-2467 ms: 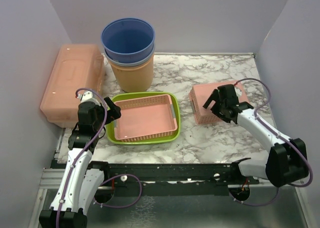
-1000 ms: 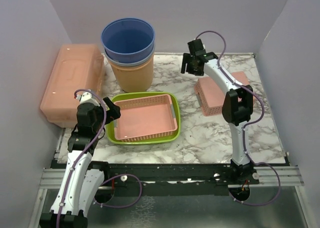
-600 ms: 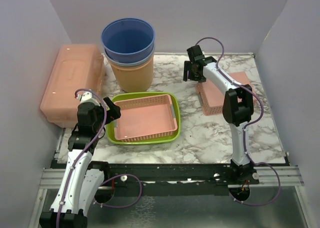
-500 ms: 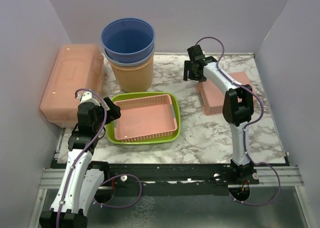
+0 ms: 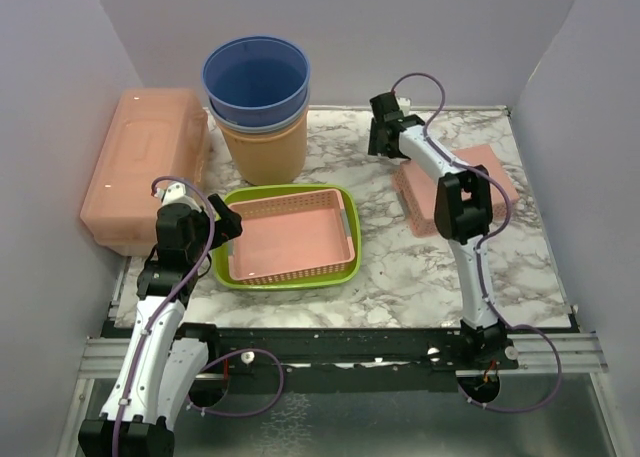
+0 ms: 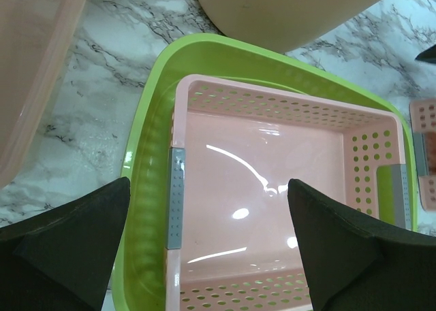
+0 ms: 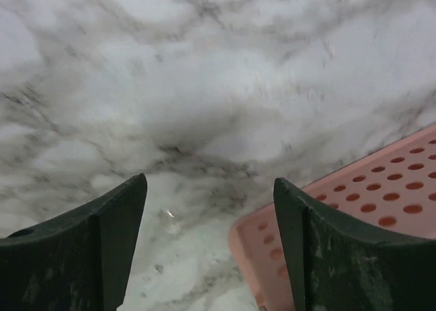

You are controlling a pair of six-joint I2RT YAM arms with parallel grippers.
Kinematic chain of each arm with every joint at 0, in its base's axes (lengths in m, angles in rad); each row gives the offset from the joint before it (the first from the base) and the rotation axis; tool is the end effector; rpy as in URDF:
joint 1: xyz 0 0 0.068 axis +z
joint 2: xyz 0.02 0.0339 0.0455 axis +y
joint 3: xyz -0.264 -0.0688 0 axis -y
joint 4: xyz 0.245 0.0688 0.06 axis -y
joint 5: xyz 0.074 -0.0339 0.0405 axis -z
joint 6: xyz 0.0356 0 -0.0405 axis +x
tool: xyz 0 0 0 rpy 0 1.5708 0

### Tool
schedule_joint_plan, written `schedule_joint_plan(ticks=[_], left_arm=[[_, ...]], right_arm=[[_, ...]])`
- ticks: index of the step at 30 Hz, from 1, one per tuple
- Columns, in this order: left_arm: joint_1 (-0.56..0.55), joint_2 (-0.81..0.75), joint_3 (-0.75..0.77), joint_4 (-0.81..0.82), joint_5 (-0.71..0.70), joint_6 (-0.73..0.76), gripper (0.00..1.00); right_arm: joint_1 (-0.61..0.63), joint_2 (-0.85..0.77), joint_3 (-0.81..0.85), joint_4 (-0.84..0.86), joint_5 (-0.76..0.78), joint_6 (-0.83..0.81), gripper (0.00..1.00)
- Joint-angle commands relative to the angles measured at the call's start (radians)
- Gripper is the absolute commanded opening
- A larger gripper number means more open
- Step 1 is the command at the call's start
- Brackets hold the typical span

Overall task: Turn the large container upside down
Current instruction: Move the container to the corner of the board.

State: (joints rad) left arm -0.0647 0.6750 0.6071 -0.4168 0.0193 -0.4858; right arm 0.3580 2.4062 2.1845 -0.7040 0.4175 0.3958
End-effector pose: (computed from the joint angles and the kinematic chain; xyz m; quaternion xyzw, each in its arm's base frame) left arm 0.1590 -0.0110 0.2706 -0.1740 0.8382 -0.1484 0.4950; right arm 0.5034 0.1729 0.2101 0.0832 0.9264 -0.0686 0.3607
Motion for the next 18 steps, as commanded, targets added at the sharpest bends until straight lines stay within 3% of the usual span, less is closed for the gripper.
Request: schedule_joint_plan(ticks=[1,9,14,18], left_arm=[[0.006,-0.012,-0.007,0.013,0.01,0.004,0.99],[0.007,0.011,-0.005,0.013,0.031,0.008,0.99],[0.008,0.015,-0.005,0.015,0.033,0.007,0.99],[0.011,0.018,-0.005,0.015,0.037,0.007,0.99]], right_arm=[[-0.006,-0.147,-0.268,0.052,-0.071,-0.012,0.77],[0.0,-0.55,-0.825,0.182,-0.247,-0.106,0.76],[0.001,-0.792,-1.106,0.17,-0.113,0.0,0.77],[-0.001,-0.943,-1.248,0.088,-0.01,0.177,0.78]])
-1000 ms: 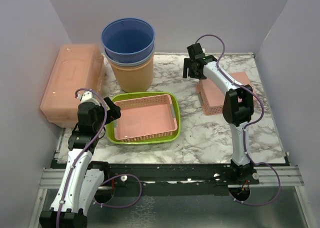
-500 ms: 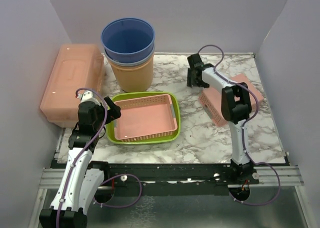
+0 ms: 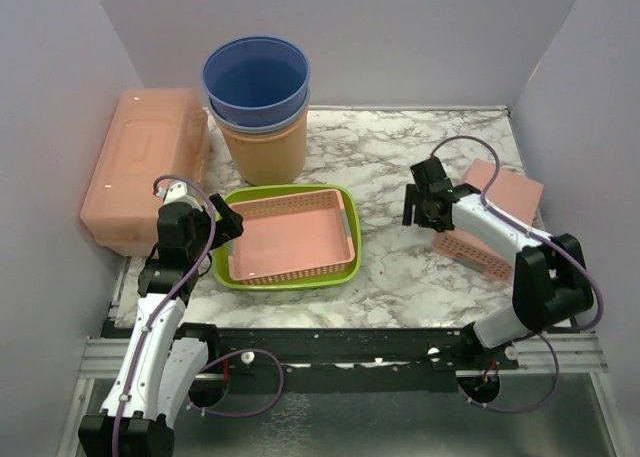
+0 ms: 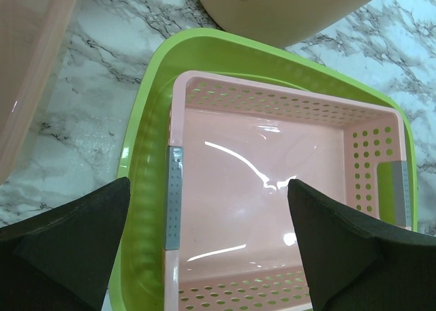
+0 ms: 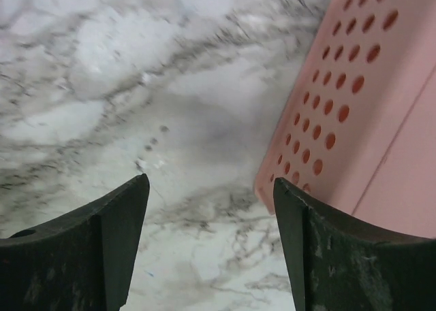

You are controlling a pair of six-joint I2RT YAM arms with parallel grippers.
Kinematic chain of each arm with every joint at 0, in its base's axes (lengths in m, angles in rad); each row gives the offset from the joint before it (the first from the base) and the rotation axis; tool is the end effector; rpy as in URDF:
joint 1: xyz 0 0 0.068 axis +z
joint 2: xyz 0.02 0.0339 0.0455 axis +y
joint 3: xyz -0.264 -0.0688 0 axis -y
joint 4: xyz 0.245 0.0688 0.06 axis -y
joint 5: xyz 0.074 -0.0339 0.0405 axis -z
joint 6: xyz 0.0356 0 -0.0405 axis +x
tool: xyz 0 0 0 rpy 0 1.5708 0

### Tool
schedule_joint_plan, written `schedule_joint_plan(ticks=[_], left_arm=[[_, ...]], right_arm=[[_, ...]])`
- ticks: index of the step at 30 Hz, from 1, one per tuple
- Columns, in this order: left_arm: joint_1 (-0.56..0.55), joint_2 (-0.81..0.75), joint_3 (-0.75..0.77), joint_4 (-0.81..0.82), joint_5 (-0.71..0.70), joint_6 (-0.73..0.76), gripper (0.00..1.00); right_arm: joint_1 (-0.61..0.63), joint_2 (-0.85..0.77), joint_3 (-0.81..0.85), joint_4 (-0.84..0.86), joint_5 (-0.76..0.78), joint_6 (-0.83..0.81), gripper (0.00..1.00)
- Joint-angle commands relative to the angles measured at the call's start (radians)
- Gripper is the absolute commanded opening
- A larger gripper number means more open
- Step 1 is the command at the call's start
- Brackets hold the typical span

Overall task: Turn the large container upside down
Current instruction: Move the container to the corner of the board.

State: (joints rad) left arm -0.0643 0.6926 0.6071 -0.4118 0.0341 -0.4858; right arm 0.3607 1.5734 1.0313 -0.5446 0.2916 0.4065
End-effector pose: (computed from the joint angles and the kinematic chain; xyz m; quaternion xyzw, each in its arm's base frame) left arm 0.1620 -0.0116 0.2687 -0.1712 0.8421 -0.1530 0.4881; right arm 0.2954 0.1005 0.2068 0.0568 0.9595 -0.0420 0.2727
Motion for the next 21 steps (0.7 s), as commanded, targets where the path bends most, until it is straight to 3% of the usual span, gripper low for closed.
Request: schedule_joint_plan(ticks=[1,7,12,15,21], left_arm=[[0.011,0.001,-0.006,0.01,0.025,0.008,0.99],[0.012,-0.003,-0.006,0.011,0.028,0.009,0.99],[0.012,-0.006,-0.006,0.013,0.031,0.009,0.99],[0.011,-0.01,-0.006,0.015,0.03,0.009,0.99],[0.013,-0.004,-0.007,0.018,0.042,0.01,0.99]], right_arm=[[-0.003,-0.14,-0.119,-0.088,0.118,0.2,0.78],[-0.003,-0.358,-0.232,-0.18,0.211,0.4,0.79],[-0.003,-0.623,-0.39,-0.07,-0.015,0.481,0.79],[-0.003,-0.761,-0.461,-0.05,-0.063,0.545,0.81],[-0.003,-0.848,-0.43,-0.438,0.29,0.982,0.89]])
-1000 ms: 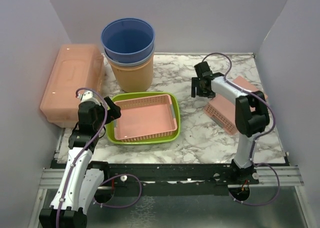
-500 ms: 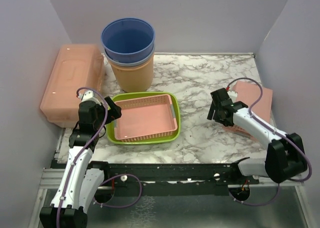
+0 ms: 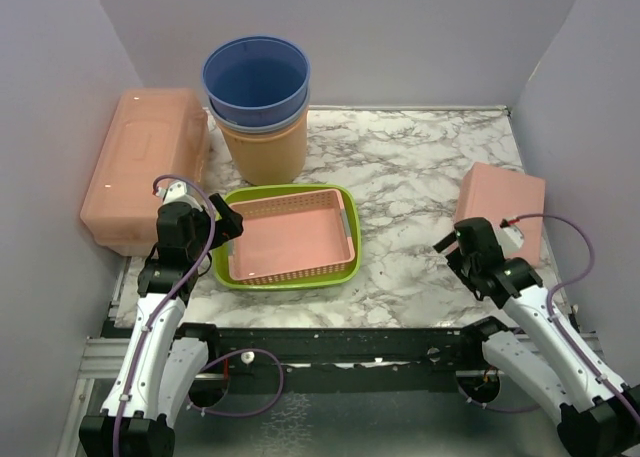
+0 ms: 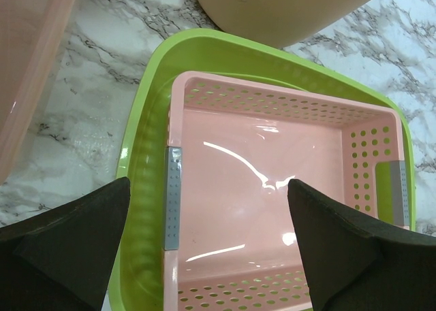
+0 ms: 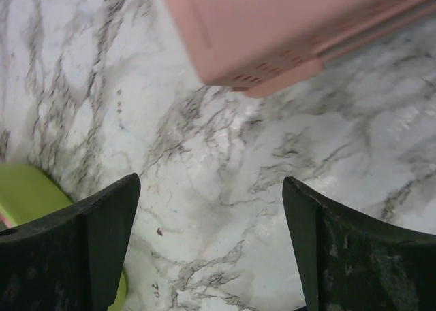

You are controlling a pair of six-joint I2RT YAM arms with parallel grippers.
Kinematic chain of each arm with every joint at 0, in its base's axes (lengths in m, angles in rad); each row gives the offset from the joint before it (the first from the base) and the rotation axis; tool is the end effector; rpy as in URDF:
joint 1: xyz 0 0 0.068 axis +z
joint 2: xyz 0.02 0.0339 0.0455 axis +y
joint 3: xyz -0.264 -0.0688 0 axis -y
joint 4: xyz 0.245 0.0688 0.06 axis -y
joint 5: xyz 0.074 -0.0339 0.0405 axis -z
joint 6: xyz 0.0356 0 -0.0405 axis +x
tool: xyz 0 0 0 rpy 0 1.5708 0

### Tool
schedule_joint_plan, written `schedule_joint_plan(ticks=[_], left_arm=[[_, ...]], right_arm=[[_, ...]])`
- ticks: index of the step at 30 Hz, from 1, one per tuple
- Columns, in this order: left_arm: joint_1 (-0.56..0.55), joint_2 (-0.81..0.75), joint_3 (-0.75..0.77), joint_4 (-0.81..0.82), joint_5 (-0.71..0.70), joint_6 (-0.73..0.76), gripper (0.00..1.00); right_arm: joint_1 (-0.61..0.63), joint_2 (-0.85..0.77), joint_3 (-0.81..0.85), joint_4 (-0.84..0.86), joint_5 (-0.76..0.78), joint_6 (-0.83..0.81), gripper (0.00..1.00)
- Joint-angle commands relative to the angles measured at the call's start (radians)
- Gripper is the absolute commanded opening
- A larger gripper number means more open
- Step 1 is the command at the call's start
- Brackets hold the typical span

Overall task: Turn the large container upside down
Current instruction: Move the container to the corner of the board.

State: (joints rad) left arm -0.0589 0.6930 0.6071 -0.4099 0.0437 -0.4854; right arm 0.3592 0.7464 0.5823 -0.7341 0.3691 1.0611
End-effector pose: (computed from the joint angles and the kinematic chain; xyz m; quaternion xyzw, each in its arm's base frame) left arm 0.1621 -0.0111 0.2688 -0.1708 0.8417 -0.1557 0.4880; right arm 0.1398 0.0388 0.2281 0.3759 0.8506 0.0801 0.3589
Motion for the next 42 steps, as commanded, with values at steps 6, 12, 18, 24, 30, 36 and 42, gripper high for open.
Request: schedule_joint_plan(ticks=[6,12,18,24,30,36,42], left_arm=[[0.007,0.0,-0.007,0.016,0.033,0.01,0.99],[0.007,0.005,-0.008,0.016,0.03,0.01,0.99],[0.008,-0.006,-0.009,0.016,0.022,0.009,0.99],[0.007,-0.007,-0.008,0.016,0.025,0.009,0.99],[0.008,-0.016,-0.008,0.016,0.023,0.01,0.99],[0.008,-0.021,-0.009,0.016,0.023,0.01,0.99],[0.007,-0.021,-0.008,0.016,0.027,0.01,0.99]], right_arm=[[-0.002,0.054,0.054,-0.362,0.393,0.518,0.91],[-0.093,0.068,0.1,-0.229,0.439,0.349,0.97],[-0.466,0.132,0.084,0.045,0.117,0.045,0.98],[-0.619,0.232,0.07,0.278,-0.071,-0.152,0.99],[-0.691,0.479,0.186,0.399,-0.143,-0.425,1.0],[-0.738,0.686,0.317,0.47,-0.319,-0.478,1.0],[-0.737,0.76,0.458,0.465,-0.248,-0.531,1.0]])
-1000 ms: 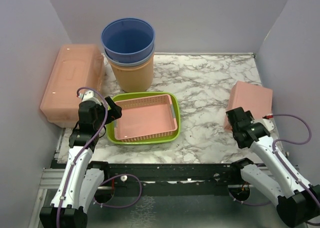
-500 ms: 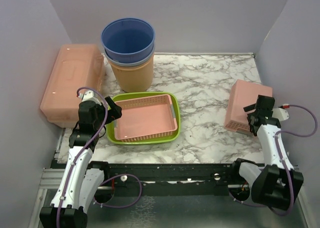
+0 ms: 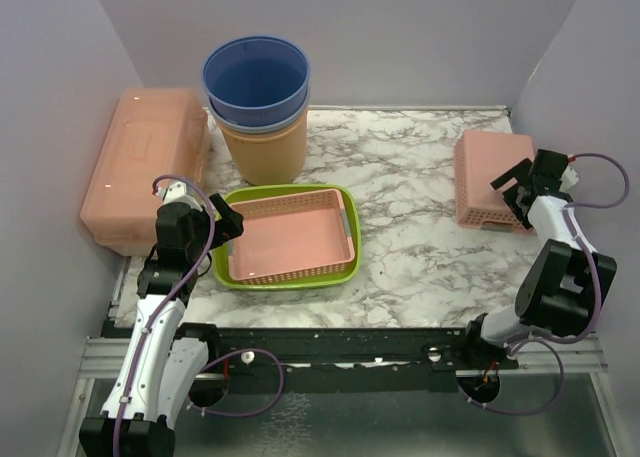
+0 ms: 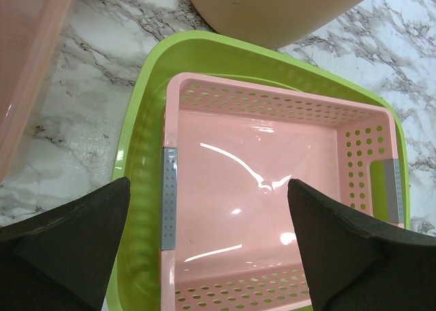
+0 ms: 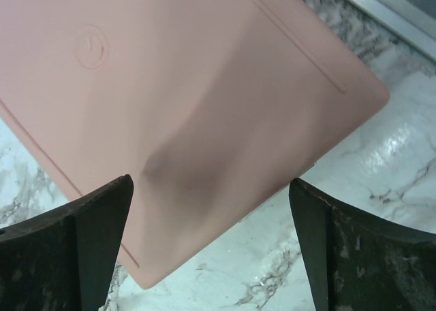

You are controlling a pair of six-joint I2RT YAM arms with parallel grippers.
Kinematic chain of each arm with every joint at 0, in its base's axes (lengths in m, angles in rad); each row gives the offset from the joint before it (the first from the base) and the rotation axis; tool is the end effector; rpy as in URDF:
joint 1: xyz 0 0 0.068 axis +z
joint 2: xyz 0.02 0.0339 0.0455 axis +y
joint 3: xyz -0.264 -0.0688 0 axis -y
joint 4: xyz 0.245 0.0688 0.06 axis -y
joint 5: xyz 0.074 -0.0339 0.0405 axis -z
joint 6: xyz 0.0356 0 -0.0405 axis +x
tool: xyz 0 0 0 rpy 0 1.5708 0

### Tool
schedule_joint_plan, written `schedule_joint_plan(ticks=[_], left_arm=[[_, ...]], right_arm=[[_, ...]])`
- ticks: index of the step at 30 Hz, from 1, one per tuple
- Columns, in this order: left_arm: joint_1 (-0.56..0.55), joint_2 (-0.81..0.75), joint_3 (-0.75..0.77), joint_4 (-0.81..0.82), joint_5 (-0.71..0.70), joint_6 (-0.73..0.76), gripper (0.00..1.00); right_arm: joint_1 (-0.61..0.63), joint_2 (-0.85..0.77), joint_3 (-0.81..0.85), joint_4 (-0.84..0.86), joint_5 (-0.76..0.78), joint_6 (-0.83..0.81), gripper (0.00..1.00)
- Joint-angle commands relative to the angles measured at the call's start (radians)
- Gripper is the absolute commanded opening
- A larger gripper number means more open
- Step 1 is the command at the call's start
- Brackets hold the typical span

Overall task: Turn the large container upside down
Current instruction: Move the container to the corner of the board.

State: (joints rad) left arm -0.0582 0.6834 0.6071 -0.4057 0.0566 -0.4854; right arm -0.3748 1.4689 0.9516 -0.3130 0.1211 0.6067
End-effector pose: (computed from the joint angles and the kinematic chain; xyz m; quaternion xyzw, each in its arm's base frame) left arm 0.1608 -0.0114 0.2706 -0.1669 0.8388 -0.1623 0.4922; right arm 0.2865 -0.1173 0.2264 0.4579 0.8104 -0.0142 0.3653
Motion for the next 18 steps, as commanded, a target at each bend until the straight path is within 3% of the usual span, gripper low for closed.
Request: schedule_joint_plan(ticks=[1,5,12,16,18], left_arm=[[0.007,-0.011,-0.008,0.011,0.013,0.01,0.99],[0.007,-0.01,-0.009,0.011,0.01,0.01,0.99],[0.008,0.0,-0.007,0.012,0.018,0.01,0.99],[0.008,0.012,-0.007,0.013,0.022,0.01,0.99],[0.008,0.017,-0.006,0.014,0.027,0.011,0.99]], right_arm=[[-0.003,0.066,0.12,0.023,0.003,-0.083,1.0],[-0.003,0.081,0.216,-0.12,0.015,-0.066,1.0],[0.014,-0.193,-0.018,-0.055,-0.116,-0.053,0.99],[0.138,-0.232,-0.03,-0.155,0.1,-0.033,0.99],[0.15,-0.225,-0.053,-0.126,0.124,-0.012,0.99]])
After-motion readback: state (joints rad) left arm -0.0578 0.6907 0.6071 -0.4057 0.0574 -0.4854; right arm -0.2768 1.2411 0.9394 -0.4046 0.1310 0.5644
